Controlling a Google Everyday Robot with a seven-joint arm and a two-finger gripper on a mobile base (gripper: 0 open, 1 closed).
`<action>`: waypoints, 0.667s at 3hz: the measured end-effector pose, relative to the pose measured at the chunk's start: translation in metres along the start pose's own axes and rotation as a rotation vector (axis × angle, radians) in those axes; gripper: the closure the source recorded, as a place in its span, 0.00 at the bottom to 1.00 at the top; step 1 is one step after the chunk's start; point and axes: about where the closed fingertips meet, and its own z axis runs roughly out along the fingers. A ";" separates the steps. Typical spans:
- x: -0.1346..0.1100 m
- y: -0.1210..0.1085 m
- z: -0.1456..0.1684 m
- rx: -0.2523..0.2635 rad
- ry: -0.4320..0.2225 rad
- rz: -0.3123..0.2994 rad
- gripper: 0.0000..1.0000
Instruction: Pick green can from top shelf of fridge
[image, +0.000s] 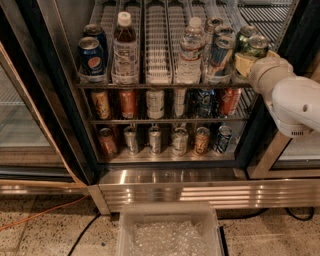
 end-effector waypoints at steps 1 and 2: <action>-0.026 0.000 -0.007 -0.023 -0.032 0.013 1.00; -0.046 0.000 -0.015 -0.037 -0.049 0.014 1.00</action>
Offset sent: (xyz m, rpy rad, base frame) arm -0.0217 0.0053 0.0691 0.0197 -0.0598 0.0569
